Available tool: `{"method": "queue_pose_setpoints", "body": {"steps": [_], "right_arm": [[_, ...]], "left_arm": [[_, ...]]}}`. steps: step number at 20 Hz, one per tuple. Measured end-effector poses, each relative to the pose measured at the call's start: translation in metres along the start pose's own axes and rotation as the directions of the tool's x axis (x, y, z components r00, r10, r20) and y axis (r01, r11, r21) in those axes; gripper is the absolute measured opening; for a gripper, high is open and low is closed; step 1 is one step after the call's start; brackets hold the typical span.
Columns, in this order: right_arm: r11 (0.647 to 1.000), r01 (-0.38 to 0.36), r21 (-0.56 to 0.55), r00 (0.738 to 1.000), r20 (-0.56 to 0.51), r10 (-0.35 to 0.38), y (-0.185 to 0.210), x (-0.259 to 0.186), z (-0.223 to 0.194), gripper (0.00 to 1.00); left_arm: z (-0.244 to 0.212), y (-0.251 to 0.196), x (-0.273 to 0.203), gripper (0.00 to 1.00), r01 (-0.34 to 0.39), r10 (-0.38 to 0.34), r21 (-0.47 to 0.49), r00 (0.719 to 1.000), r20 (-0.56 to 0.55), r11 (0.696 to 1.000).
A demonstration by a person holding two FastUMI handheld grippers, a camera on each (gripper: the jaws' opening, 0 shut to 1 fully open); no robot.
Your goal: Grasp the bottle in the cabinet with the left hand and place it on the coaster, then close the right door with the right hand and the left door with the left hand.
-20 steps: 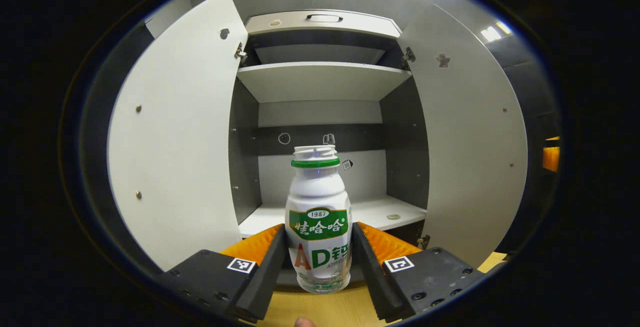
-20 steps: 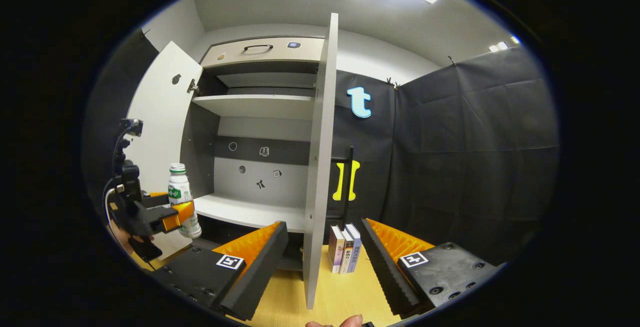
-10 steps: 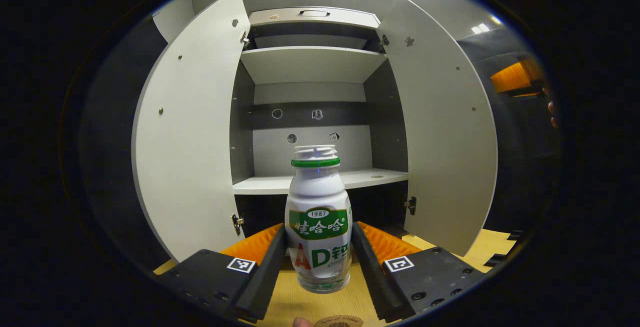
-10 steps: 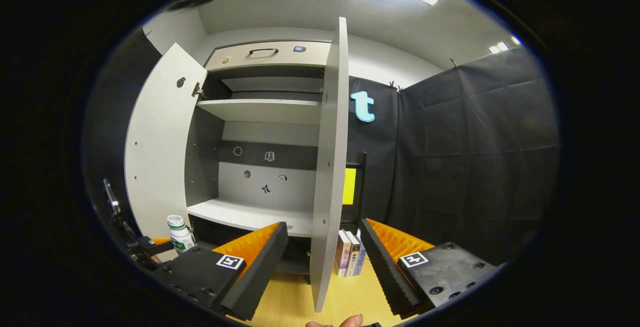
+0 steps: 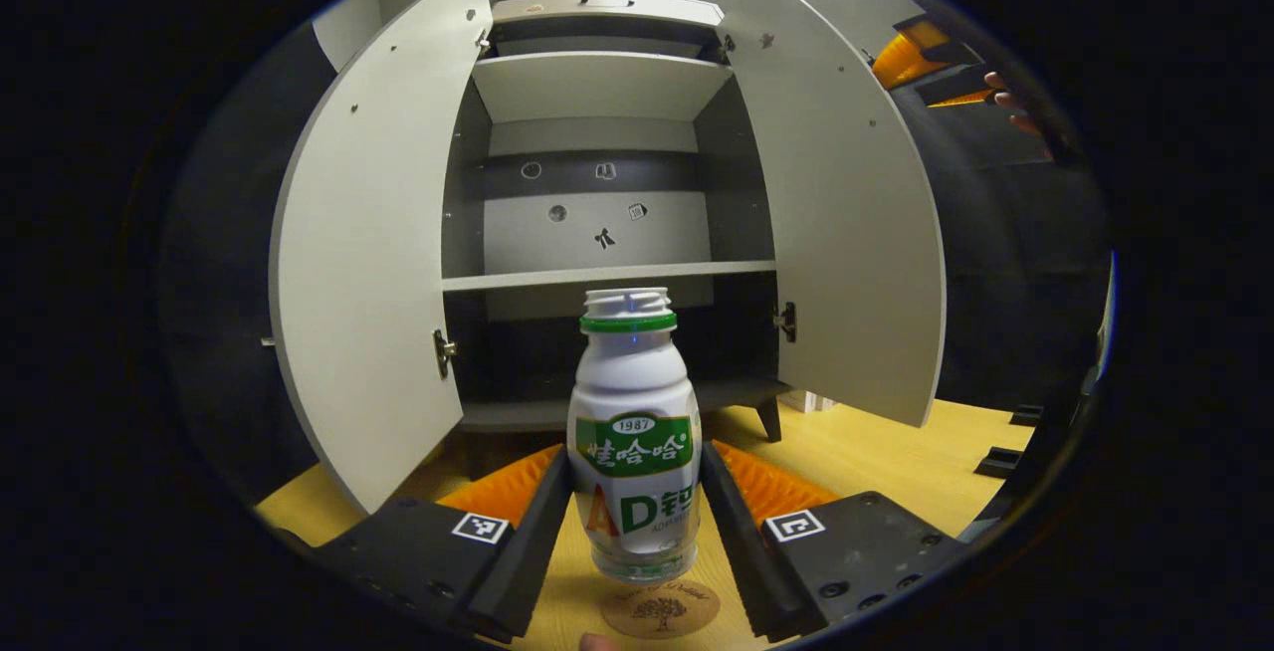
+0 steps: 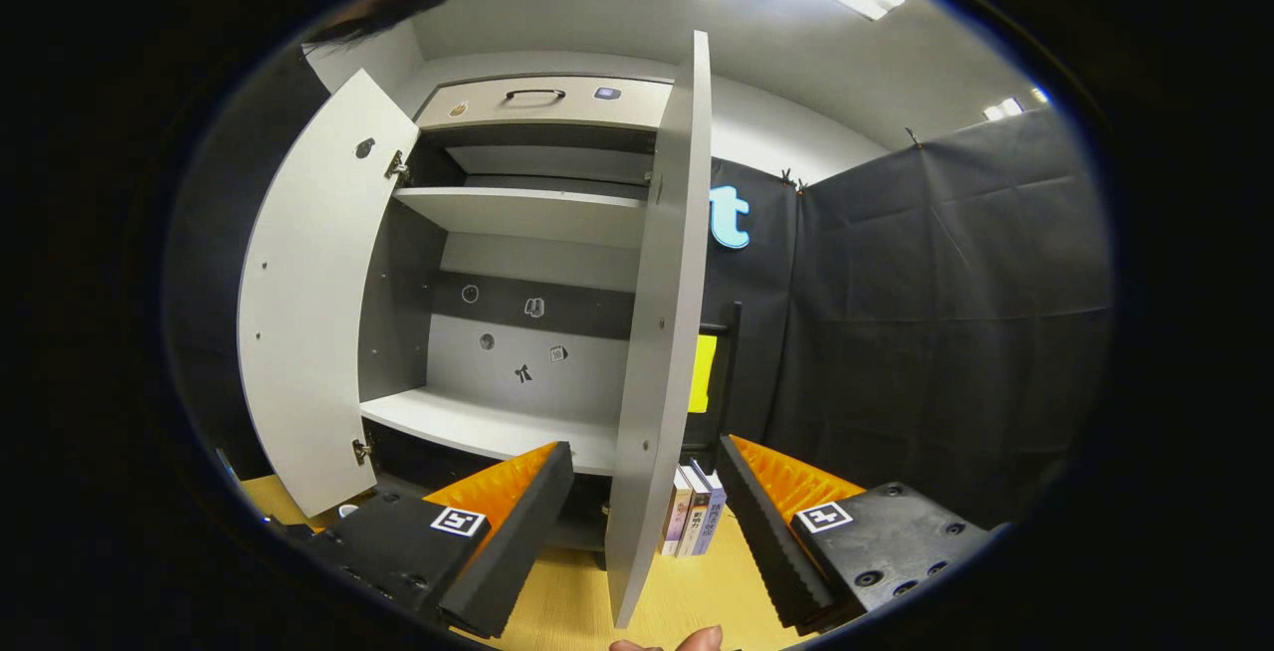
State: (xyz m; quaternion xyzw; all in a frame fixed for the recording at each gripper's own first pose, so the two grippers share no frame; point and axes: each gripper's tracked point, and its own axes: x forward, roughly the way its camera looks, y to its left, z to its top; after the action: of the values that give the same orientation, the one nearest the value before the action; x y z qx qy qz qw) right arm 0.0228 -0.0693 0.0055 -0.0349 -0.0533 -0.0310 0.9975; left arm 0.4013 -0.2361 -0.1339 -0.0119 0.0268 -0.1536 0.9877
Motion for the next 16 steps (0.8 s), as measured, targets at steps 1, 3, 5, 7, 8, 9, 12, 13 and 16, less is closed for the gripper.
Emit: {"method": "queue_pose_setpoints", "body": {"steps": [1, 3, 5, 7, 8, 9, 12, 13, 16], "right_arm": [[1.000, 0.002, -0.007, 1.000, 0.001, -0.002, 0.001, 0.002, 0.000, 0.97], [1.000, 0.003, -0.012, 1.000, -0.002, -0.003, 0.001, 0.002, -0.001, 0.97], [1.000, 0.013, -0.013, 1.000, -0.003, -0.013, 0.000, 0.002, -0.002, 0.97], [1.000, 0.028, -0.014, 1.000, -0.013, -0.028, -0.003, 0.000, -0.005, 0.97], [0.999, 0.035, -0.010, 0.999, -0.023, -0.035, -0.003, -0.001, -0.008, 0.97], [0.999, 0.043, -0.005, 0.999, -0.029, -0.043, -0.005, -0.002, -0.009, 0.97], [0.997, 0.073, 0.001, 0.996, -0.046, -0.072, -0.011, -0.003, -0.015, 0.97], [0.997, 0.078, 0.001, 0.996, -0.050, -0.078, -0.012, -0.004, -0.016, 0.97], [0.996, 0.088, -0.002, 0.995, -0.046, -0.088, -0.014, -0.006, -0.018, 0.99]], "left_arm": [[-0.008, -0.005, -0.002, 0.79, 0.012, -0.012, 0.000, 1.000, -0.004, 1.000], [-0.025, -0.010, -0.005, 0.79, 0.034, -0.034, -0.003, 0.999, -0.020, 0.999], [-0.041, -0.011, -0.007, 0.79, 0.041, -0.041, -0.003, 0.999, -0.034, 0.999], [-0.053, -0.010, -0.008, 0.79, 0.042, -0.042, -0.005, 0.998, -0.043, 0.999], [-0.059, -0.009, -0.009, 0.79, 0.045, -0.045, -0.011, 0.998, -0.046, 0.999], [-0.062, -0.008, -0.010, 0.79, 0.042, -0.042, -0.006, 0.998, -0.046, 0.999], [-0.069, -0.004, -0.008, 0.79, 0.041, -0.041, -0.004, 0.998, -0.039, 0.999], [-0.070, -0.003, -0.007, 0.79, 0.044, -0.044, -0.010, 0.998, -0.034, 0.999], [-0.076, -0.002, -0.002, 0.80, 0.042, -0.043, -0.022, 0.998, -0.035, 0.999]]}}
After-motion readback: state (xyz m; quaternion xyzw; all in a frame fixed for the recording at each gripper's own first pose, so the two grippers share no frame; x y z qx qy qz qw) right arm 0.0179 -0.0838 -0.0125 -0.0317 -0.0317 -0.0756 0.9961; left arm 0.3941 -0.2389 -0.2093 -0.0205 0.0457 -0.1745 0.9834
